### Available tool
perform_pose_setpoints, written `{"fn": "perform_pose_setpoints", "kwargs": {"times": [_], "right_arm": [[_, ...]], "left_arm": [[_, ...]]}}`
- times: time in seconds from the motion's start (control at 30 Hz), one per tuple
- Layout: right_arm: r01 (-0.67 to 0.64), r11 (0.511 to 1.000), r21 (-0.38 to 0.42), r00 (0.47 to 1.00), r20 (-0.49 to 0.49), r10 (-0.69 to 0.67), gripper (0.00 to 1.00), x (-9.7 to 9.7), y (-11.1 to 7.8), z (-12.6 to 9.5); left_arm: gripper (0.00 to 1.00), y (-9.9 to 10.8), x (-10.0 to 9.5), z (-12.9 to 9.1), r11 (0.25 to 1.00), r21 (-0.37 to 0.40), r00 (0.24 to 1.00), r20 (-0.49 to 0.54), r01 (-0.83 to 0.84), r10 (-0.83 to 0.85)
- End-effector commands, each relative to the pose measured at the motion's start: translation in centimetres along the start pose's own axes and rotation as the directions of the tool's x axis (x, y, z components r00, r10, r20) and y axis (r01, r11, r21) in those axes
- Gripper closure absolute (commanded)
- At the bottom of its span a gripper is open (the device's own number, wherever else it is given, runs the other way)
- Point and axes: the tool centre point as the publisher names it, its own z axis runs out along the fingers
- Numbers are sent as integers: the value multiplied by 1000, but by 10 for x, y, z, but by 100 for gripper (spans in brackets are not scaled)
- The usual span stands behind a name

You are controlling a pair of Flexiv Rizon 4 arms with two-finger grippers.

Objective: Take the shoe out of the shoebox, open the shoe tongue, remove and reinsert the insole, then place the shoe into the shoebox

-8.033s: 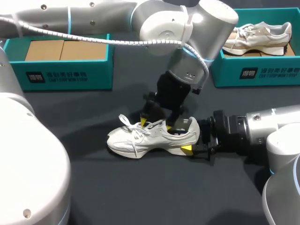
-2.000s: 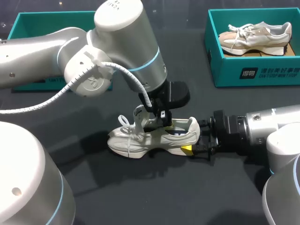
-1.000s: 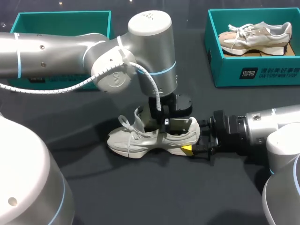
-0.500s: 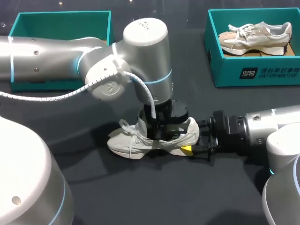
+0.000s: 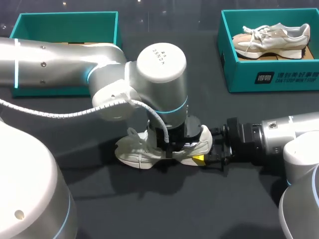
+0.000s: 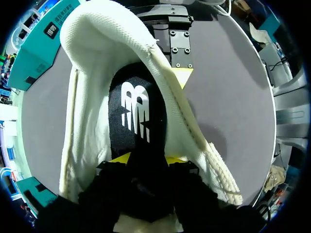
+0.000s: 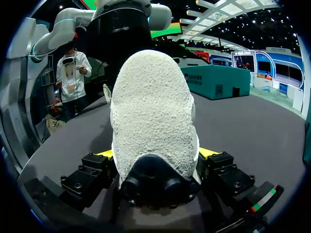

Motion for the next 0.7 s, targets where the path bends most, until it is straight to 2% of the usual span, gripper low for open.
{"fn": "perform_pose_setpoints", "kwargs": {"times": [0.03,0.07,0.3,0.47,0.7], "right_arm": [[-2,1000,1,1000,1,2,100,0,2,-2],[-2,1000,1,1000,1,2,100,0,2,-2],[-2,1000,1,1000,1,2,100,0,2,-2],[-2,1000,1,1000,1,2,100,0,2,-2],[-2,1000,1,1000,1,2,100,0,2,-2]], "left_arm": [[95,-1,-10,27,1000,-15,1000,4,14,-14],[100,0,-11,27,1000,-15,1000,2,19,-19],[100,6,-20,17,999,14,999,-32,40,-40],[100,10,-18,8,998,41,998,-52,39,-37],[100,17,-9,-11,987,156,993,-111,47,-30]]}}
